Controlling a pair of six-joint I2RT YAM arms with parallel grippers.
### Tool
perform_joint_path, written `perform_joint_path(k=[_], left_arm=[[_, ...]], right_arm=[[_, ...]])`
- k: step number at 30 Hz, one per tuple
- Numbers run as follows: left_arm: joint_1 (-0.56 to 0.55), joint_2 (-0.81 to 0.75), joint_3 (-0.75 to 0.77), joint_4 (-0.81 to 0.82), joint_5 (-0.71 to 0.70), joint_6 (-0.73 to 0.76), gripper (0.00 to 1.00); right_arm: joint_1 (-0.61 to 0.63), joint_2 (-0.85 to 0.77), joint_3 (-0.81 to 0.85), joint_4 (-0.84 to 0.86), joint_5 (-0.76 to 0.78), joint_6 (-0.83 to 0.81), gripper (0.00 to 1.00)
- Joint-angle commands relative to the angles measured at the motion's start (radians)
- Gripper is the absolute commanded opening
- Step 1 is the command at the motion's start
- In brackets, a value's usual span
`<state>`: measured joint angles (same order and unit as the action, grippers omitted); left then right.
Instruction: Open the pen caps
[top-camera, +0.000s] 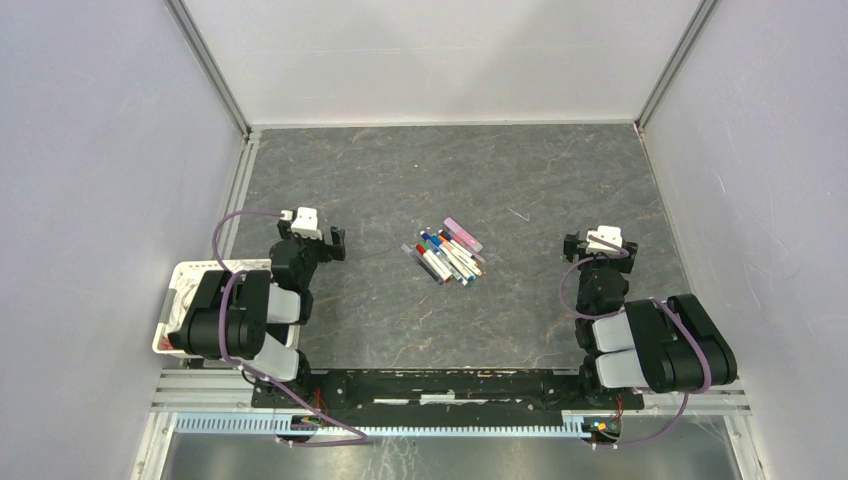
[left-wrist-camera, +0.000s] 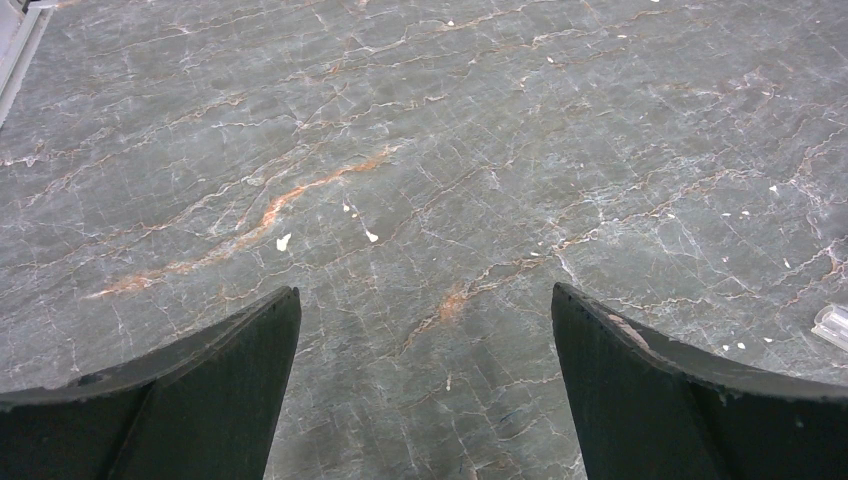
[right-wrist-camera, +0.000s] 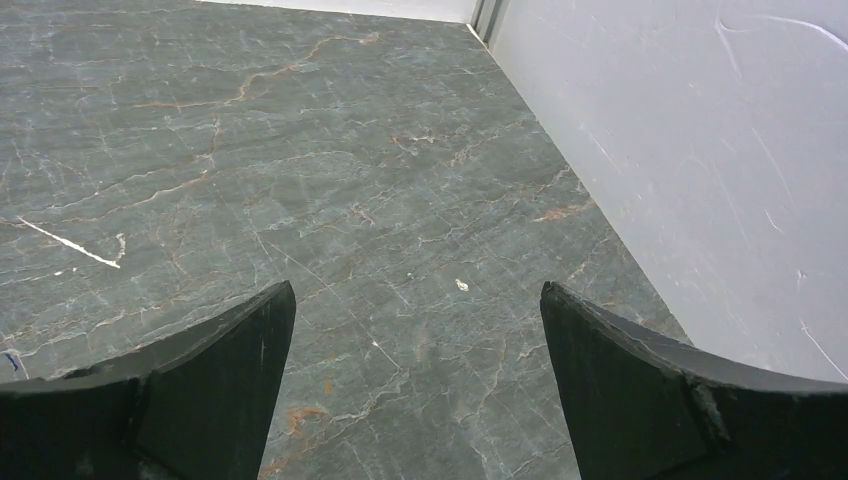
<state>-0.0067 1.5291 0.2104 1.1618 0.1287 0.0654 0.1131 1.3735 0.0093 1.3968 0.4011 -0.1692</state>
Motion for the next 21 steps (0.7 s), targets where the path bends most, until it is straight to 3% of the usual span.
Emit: perform_joint_path(k=[1, 5, 8, 10, 12, 15, 18, 21], left_arm=[[-0.001, 0.003, 0.014, 0.048, -0.014, -0.044, 1.00], [-0.001, 0.003, 0.015, 0.046, -0.015, -0.044, 1.00], [0.001, 0.000, 0.012, 0.050, -0.013, -0.046, 1.00], [0.028, -0.015, 0.026, 0.021, -0.002, -0.058, 1.00], [0.046, -0.047, 0.094, -0.131, 0.003, -0.062, 1.00], [0.050, -0.108, 0.254, -0.513, 0.032, -0.041, 1.00], [0.053, -0.179, 0.348, -0.715, 0.043, -0.030, 1.00], [0.054, -0.251, 0.442, -0.915, 0.058, -0.009, 1.00]], right_arm=[[-0.003, -0.011, -0.111, 0.028, -0.009, 0.014, 0.98], [-0.004, -0.019, -0.105, 0.018, 0.021, 0.022, 0.98], [0.010, -0.064, -0.068, -0.079, 0.015, 0.004, 0.98], [0.061, -0.132, 0.055, -0.328, 0.151, 0.003, 0.98], [0.070, -0.191, 0.123, -0.491, 0.157, 0.044, 0.98], [0.070, -0.316, 0.161, -0.619, 0.087, 0.161, 0.98], [0.071, -0.385, 0.191, -0.683, -0.006, 0.303, 0.98], [0.068, -0.383, 0.305, -0.891, 0.014, 0.474, 0.98]])
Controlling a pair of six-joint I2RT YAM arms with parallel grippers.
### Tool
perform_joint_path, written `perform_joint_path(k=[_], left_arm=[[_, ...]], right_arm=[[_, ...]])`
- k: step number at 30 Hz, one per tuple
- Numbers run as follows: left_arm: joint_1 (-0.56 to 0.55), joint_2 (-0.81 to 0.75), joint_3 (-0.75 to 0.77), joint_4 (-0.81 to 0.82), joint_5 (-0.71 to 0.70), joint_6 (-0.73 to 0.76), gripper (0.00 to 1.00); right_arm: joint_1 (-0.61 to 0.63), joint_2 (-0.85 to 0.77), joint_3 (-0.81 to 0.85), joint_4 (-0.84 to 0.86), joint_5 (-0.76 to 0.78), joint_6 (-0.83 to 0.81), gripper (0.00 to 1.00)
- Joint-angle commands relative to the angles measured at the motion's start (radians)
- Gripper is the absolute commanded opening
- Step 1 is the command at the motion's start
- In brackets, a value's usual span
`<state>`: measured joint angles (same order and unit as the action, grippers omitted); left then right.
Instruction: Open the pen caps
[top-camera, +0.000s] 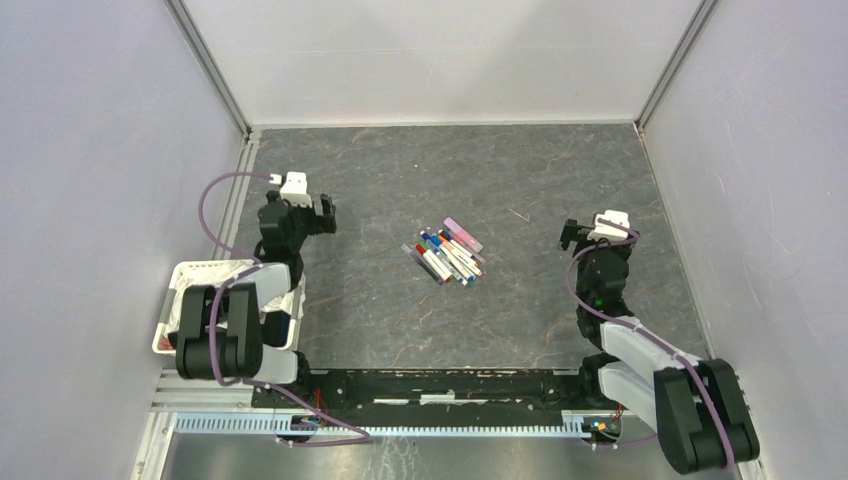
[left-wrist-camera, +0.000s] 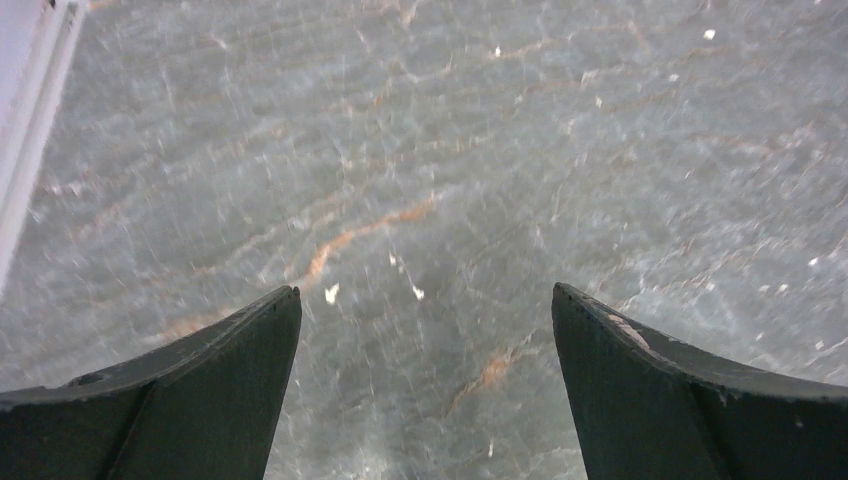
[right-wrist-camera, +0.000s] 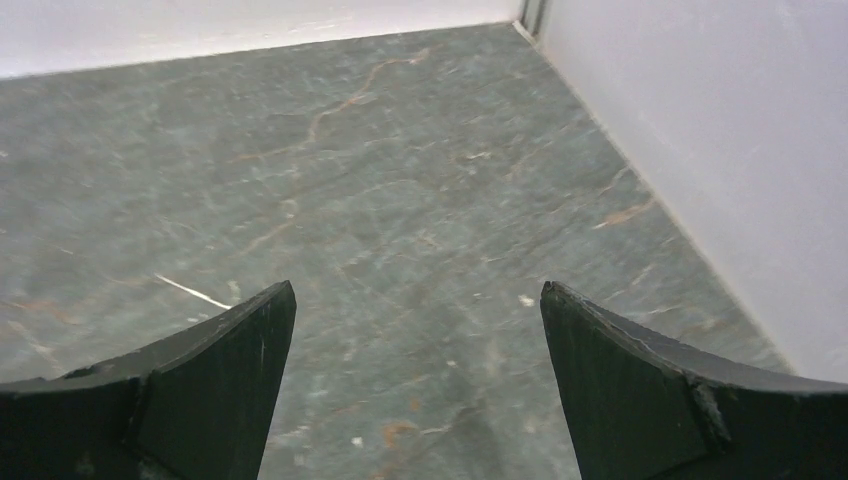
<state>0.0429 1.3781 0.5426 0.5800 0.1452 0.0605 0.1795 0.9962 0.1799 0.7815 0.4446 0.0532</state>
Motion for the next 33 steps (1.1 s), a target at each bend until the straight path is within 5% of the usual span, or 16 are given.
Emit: perform_joint_path(k=[1, 4, 8, 10, 20, 29, 33], left_arm=[[0.005, -0.112, 0.149, -0.402, 0.048, 0.001, 1.00], [0.005, -0.110, 0.292, -0.620, 0.078, 0.013, 1.00], [0.008, -0.062, 0.469, -0.850, 0.124, 0.025, 0.99], [0.008, -0.058, 0.514, -0.925, 0.145, 0.031, 0.98], [0.007, -0.122, 0.511, -1.036, 0.212, 0.067, 0.95], [0.007, -0.125, 0.483, -1.091, 0.303, 0.118, 0.92], [0.008, -0.135, 0.473, -1.108, 0.349, 0.135, 0.98]], right_arm=[[0.002, 0.007, 0.170, -0.345, -0.061, 0.263, 0.98], [0.026, 0.071, 0.240, -0.375, -0.350, 0.169, 0.98], [0.225, 0.160, 0.358, -0.501, -0.279, 0.088, 0.98], [0.310, 0.210, 0.398, -0.532, -0.276, 0.072, 0.89], [0.539, 0.451, 0.548, -0.596, -0.286, 0.042, 0.42], [0.595, 0.601, 0.625, -0.621, -0.355, 0.028, 0.31], [0.597, 0.642, 0.646, -0.629, -0.363, 0.018, 0.30]])
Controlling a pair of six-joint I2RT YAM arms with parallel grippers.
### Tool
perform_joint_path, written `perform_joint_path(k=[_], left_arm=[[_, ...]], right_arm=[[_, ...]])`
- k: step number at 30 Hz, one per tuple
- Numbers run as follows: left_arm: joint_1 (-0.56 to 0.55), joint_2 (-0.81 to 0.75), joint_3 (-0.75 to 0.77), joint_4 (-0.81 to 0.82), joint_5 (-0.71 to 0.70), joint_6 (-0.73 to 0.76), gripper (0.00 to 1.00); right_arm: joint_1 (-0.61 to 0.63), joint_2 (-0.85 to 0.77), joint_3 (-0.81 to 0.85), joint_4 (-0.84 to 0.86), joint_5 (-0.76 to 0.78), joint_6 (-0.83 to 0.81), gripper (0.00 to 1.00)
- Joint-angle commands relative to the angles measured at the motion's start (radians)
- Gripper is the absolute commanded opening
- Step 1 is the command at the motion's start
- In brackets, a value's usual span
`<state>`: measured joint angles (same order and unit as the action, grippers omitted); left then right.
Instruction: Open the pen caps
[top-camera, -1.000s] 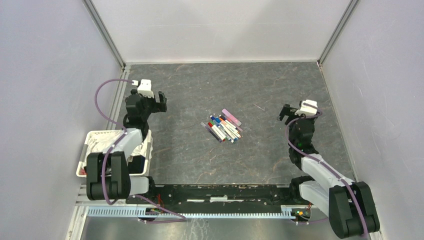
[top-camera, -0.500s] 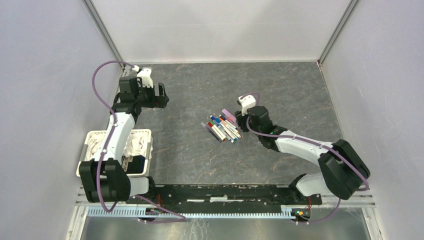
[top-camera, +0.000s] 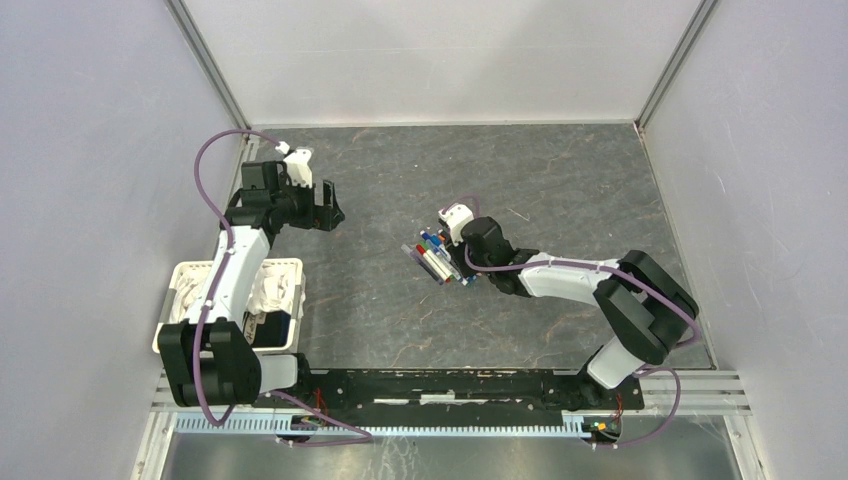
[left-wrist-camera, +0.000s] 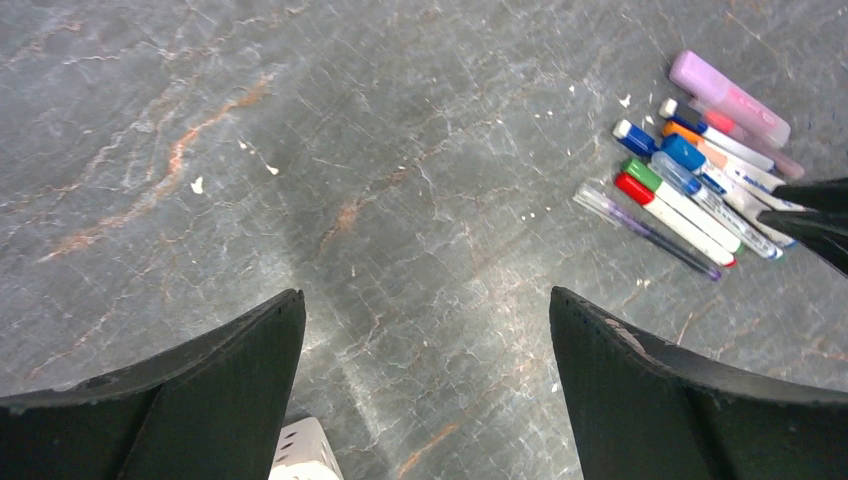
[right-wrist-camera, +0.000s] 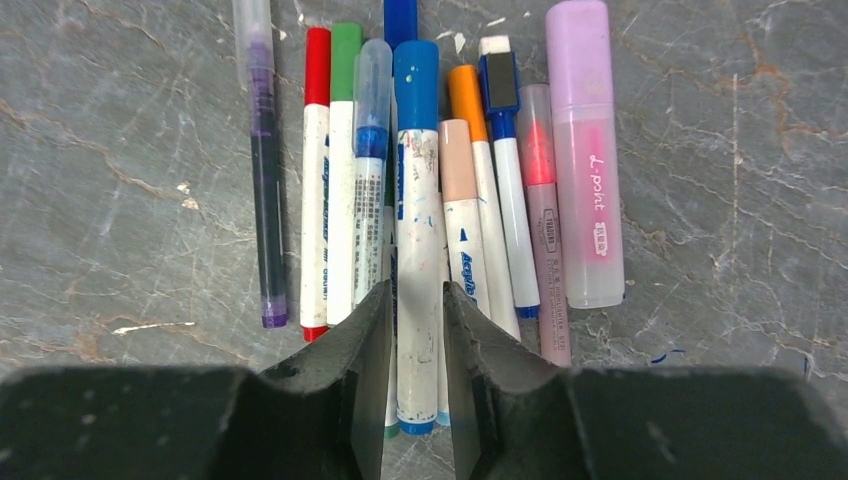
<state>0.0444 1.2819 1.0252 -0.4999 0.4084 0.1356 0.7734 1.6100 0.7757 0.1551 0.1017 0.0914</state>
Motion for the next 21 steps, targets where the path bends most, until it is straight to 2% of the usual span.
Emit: perform_joint_path(k=[1, 15, 16, 19, 21], left_arm=[[0.006, -0.043, -0.011, -0.033, 0.092, 0.064, 0.98], [0.004, -0.072, -0.009, -0.056, 0.167, 0.083, 1.00], [0.004, -0.072, -0.008, -0.056, 0.171, 0.083, 1.00], [0.003, -0.070, -0.002, -0.059, 0.186, 0.084, 1.00], [0.003, -0.069, 0.004, -0.069, 0.205, 0.087, 1.00]], right_arm=[[0.004, 0.037, 0.051, -0.002, -0.026, -0.020, 0.30], [0.006, 0.098, 0.050, 0.023, -0.066, -0.021, 0.28], [0.007, 0.095, 0.051, 0.020, -0.068, -0.025, 0.27], [0.006, 0.067, 0.057, 0.007, -0.063, -0.032, 0.12], [0.005, 0.032, 0.057, 0.005, -0.061, -0.037, 0.06]])
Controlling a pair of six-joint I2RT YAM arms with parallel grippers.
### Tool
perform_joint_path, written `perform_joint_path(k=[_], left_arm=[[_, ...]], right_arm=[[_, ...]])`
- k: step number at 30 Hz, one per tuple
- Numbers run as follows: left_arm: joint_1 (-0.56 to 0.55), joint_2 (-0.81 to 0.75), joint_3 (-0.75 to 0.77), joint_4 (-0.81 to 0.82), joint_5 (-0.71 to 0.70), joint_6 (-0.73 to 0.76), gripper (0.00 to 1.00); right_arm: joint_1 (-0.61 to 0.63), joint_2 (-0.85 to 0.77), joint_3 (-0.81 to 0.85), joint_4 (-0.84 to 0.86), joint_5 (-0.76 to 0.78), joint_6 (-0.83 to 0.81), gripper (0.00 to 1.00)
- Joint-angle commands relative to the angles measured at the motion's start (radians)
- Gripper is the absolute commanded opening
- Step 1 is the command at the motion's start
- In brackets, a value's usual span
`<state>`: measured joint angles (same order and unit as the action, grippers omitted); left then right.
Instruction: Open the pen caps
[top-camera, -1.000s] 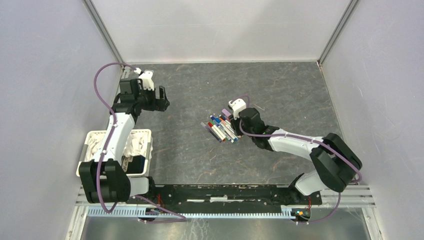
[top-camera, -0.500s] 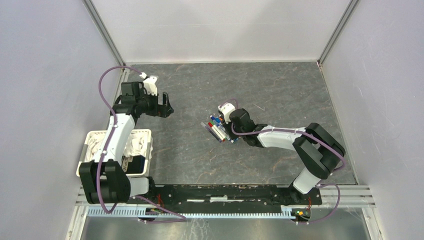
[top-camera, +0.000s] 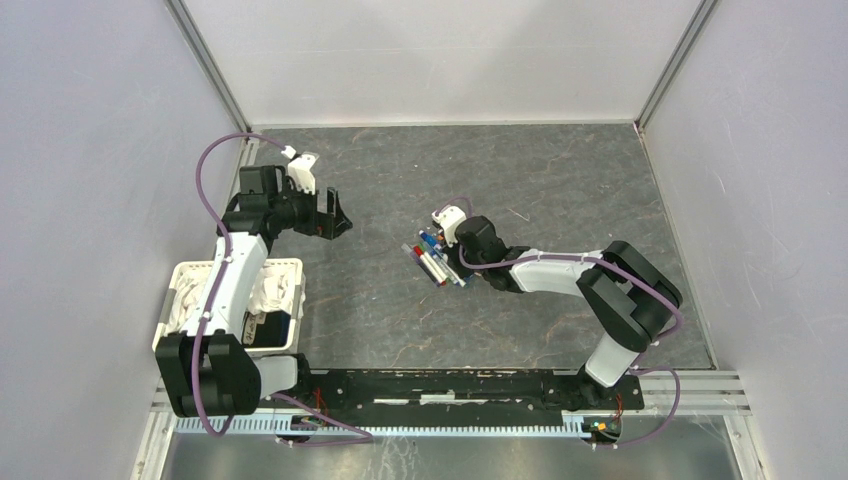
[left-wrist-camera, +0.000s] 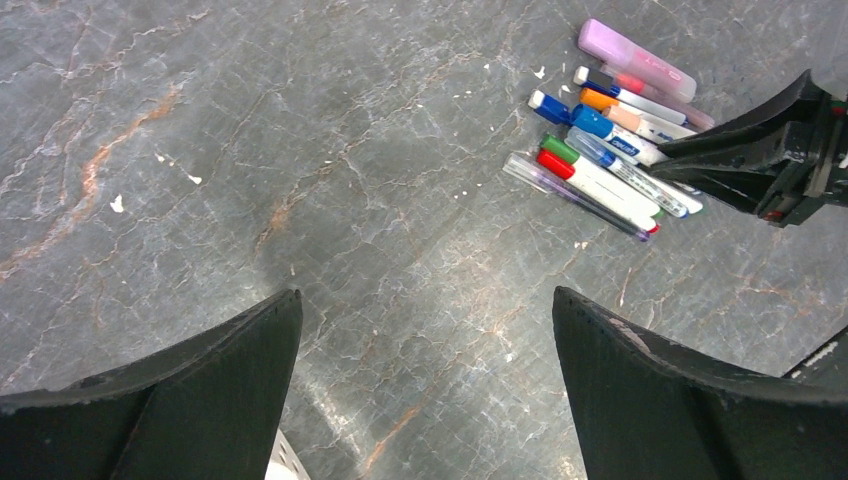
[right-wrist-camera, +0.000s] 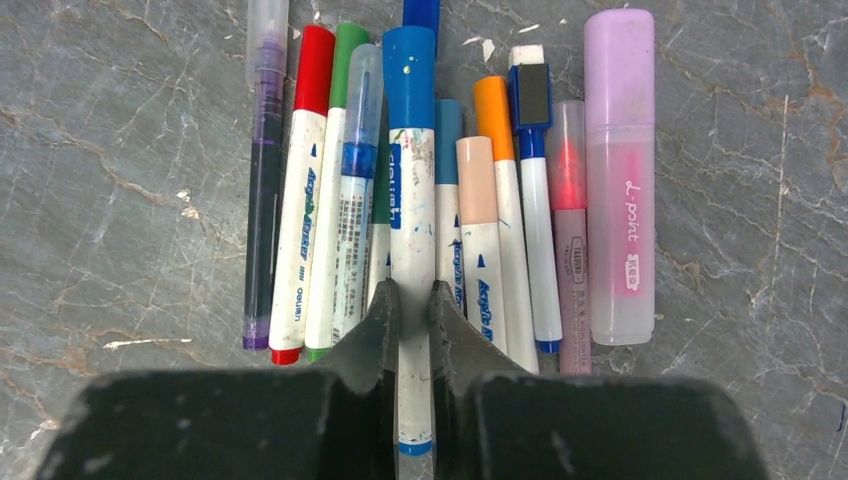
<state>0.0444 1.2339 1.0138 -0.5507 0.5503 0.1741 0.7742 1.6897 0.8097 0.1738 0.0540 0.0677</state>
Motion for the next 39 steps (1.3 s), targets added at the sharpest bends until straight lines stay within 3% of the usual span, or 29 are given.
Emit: perform_joint_path(k=[1, 6, 11, 18, 25, 32, 36, 39], left_arm=[[0.003, -0.022, 0.015, -0.021, 0.072, 0.052, 1.00], [-0.004, -0.042, -0.014, -0.023, 0.176, 0.102, 1.00], [-0.033, -0.061, -0.057, -0.052, 0.292, 0.226, 1.00], [-0.135, -0.027, -0.044, -0.231, 0.451, 0.512, 1.00], [-0.255, 0.003, -0.020, -0.385, 0.428, 0.811, 1.00], [-0.344, 0.035, -0.014, -0.397, 0.391, 0.869, 0.99], [-0.409, 0.051, -0.011, -0.397, 0.361, 0.873, 0.91], [-0.447, 0.068, -0.011, -0.398, 0.327, 0.883, 0.78]], right_arm=[[0.004, -0.063, 0.025, -0.018, -0.014, -0.015, 0.05], [0.004, -0.146, 0.047, -0.058, -0.051, -0.033, 0.00], [0.005, -0.206, 0.065, -0.108, -0.192, -0.058, 0.00], [0.004, -0.253, 0.097, -0.204, -0.512, -0.119, 0.00], [0.001, -0.210, 0.149, -0.276, -0.761, -0.124, 0.00], [0.001, -0.158, 0.181, -0.279, -0.928, -0.094, 0.00], [0.002, -0.132, 0.212, -0.336, -0.956, -0.122, 0.00], [0.001, -0.124, 0.223, -0.351, -0.961, -0.128, 0.00]])
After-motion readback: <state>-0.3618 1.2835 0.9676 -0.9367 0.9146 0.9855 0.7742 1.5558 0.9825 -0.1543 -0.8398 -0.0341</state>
